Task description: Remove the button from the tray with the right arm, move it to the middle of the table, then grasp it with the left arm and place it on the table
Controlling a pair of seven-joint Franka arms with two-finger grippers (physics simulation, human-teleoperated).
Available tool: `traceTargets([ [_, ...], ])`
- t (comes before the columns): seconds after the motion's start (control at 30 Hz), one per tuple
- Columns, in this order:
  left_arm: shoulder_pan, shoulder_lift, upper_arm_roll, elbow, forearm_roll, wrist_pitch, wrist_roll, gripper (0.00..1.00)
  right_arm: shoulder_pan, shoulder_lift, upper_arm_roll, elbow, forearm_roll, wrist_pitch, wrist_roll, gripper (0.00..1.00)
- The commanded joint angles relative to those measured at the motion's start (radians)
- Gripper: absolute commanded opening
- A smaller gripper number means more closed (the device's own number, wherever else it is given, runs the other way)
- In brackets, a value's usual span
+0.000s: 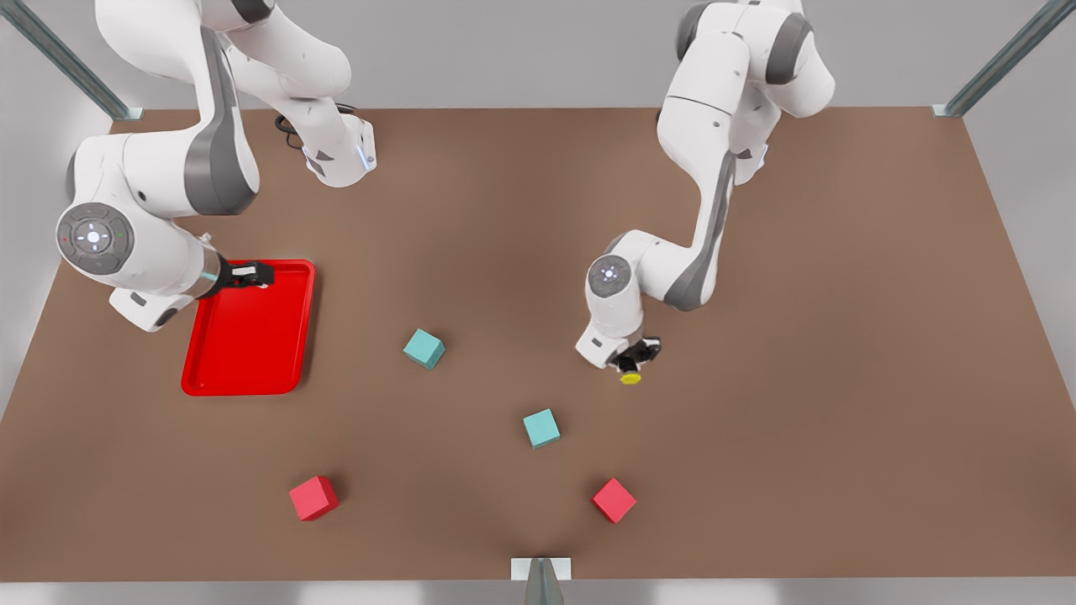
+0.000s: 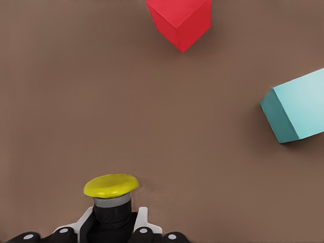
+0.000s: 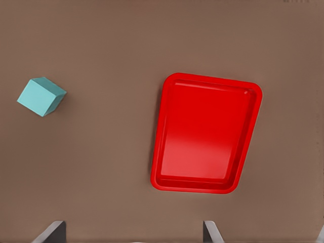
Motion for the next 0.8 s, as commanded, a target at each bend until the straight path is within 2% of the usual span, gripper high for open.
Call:
traceTargets([
  [0.0, -0.026, 0.01, 0.037, 0.0, 0.218, -0.226, -1.18, 0.41, -0.002, -0.001, -0.001, 0.0, -0.012, 0.001, -0.028, 1.0],
  [0.03, -0.031, 0.026, 0.037, 0.0, 0.313, -0.324, -1.356, 0.41, -0.002, -0.001, -0.001, 0.002, -0.012, 0.001, -0.028, 1.0],
  [0.1, -0.028, 0.067, 0.037, 0.0, 0.473, -0.39, -1.881, 0.41, 0.001, -0.001, -0.001, 0.0, -0.012, 0.0, -0.028, 1.0],
  [0.17, -0.029, 0.072, 0.037, -0.007, 0.565, -0.453, -2.099, 0.41, -0.002, -0.001, -0.002, 0.0, -0.018, 0.0, -0.028, 1.0],
  [0.3, -0.051, 0.079, 0.037, -0.027, 0.686, -0.544, -2.211, 0.41, -0.007, -0.001, -0.004, 0.0, -0.018, 0.0, -0.028, 1.0],
  [0.43, -0.083, 0.168, 0.031, -0.027, 0.727, -0.562, -2.331, 0.41, 0.004, -0.001, 0.002, 0.0, -0.014, -0.002, -0.024, 1.0],
  [0.77, -0.08, 0.337, 0.029, -0.024, 0.727, -0.443, -2.341, 0.41, 0.004, -0.001, 0.005, -0.003, -0.007, -0.007, -0.025, 1.0],
])
